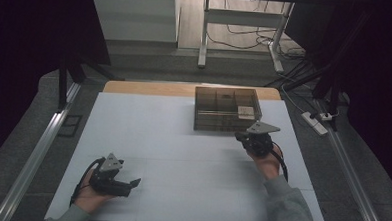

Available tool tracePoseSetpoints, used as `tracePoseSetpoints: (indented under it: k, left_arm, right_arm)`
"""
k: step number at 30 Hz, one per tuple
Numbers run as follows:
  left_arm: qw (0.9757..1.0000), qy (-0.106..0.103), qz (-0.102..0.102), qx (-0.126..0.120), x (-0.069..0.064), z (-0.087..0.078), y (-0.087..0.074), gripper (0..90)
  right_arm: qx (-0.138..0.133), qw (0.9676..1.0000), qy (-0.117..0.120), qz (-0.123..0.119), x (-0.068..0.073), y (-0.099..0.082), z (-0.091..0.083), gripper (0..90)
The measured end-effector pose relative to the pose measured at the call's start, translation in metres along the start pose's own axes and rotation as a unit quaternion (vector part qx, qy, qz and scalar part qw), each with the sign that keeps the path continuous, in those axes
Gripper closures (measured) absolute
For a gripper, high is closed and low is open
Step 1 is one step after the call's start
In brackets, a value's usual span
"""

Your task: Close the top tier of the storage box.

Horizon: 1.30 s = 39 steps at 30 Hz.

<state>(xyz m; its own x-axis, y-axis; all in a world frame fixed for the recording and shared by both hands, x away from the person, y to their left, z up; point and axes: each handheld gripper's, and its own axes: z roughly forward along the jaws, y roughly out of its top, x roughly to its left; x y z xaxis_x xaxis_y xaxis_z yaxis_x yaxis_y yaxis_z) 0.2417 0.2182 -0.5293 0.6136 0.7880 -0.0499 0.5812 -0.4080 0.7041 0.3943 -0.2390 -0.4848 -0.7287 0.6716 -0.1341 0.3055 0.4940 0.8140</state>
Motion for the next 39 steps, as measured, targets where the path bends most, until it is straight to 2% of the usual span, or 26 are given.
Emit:
tracePoseSetpoints:
  k: [2, 10, 13, 15, 18, 21, 26, 29, 31, 39]
  left_arm:
    - [1.0000, 0.000, -0.001, -0.001, 0.000, 0.000, 0.000, 8.4]
    - [1.0000, 0.000, -0.004, -0.004, 0.002, 0.001, 0.000, 8.5]
    - [1.0000, 0.000, -0.003, -0.003, 0.002, 0.001, 0.001, 8.5]
    - [1.0000, 0.000, -0.003, -0.003, 0.002, 0.001, 0.001, 8.5]
    - [1.0000, 0.001, -0.003, -0.003, 0.002, 0.001, 0.001, 8.5]
    - [1.0000, 0.002, -0.003, -0.005, 0.003, 0.002, 0.001, 8.5]
    - [0.9999, 0.007, -0.003, -0.007, 0.004, 0.002, 0.003, 8.5]
    - [0.9999, 0.008, -0.003, -0.009, 0.003, 0.003, 0.003, 8.5]
    - [0.9999, 0.009, -0.002, -0.011, 0.003, 0.003, 0.004, 8.5]
    - [0.9998, 0.014, 0.001, -0.014, 0.003, 0.004, 0.006, 8.5]
  right_arm:
    - [0.010, 0.9999, -0.001, -0.006, 0.004, -0.004, -0.004, 89.7]
    - [0.014, 0.9998, 0.016, -0.003, 0.017, -0.018, -0.018, 89.5]
    - [0.009, 0.9998, 0.019, 0.000, 0.022, -0.020, -0.025, 76.4]
    - [0.003, 0.9995, 0.028, 0.014, 0.026, -0.023, -0.030, 67.1]
    - [-0.003, 0.9990, 0.039, 0.022, 0.030, -0.028, -0.038, 58.0]
    - [-0.011, 0.9990, 0.037, 0.021, 0.035, -0.034, -0.045, 49.1]
    - [-0.024, 0.9988, 0.036, 0.024, 0.040, -0.044, -0.056, 39.4]
    - [-0.031, 0.9984, 0.041, 0.024, 0.043, -0.050, -0.063, 36.7]
    - [-0.026, 0.9984, 0.043, 0.025, 0.044, -0.054, -0.065, 33.4]
    - [-0.028, 0.9980, 0.051, 0.024, 0.047, -0.061, -0.071, 32.7]
